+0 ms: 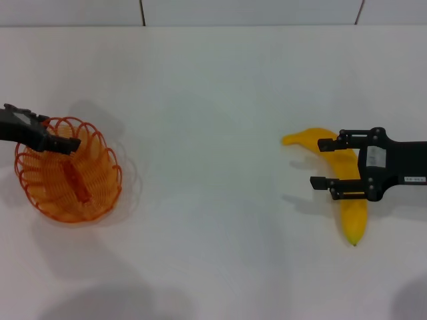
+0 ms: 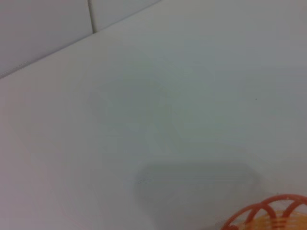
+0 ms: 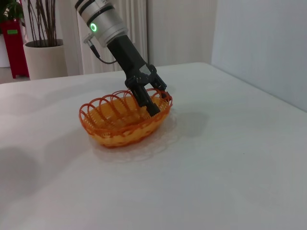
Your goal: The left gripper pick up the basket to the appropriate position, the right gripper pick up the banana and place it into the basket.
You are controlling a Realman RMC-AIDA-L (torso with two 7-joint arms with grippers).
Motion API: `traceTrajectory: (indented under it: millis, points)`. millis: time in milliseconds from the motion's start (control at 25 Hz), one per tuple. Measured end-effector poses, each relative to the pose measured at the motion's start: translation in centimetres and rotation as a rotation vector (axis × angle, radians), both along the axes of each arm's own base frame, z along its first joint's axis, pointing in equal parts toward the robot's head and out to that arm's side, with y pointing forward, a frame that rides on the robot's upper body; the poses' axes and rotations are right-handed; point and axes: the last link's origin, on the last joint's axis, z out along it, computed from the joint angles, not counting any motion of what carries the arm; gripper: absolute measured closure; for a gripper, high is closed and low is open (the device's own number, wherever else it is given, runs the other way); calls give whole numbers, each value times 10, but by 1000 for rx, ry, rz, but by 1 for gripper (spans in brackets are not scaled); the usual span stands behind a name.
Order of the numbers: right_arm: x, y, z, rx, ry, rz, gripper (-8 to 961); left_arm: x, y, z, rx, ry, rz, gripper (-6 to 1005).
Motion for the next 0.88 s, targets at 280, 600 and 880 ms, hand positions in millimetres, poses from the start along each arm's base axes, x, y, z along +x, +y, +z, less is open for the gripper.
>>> traceTrajectory:
  millis: [280,600,880]
  points:
    - [0,0,0,0,0,0,222,1,1,0,-6,12,-23,111]
    - [0,0,0,0,0,0,222,1,1,2,0,14,-32,301]
    - [0,0,0,0,0,0,222,0,1,2,-2,16,-31,603]
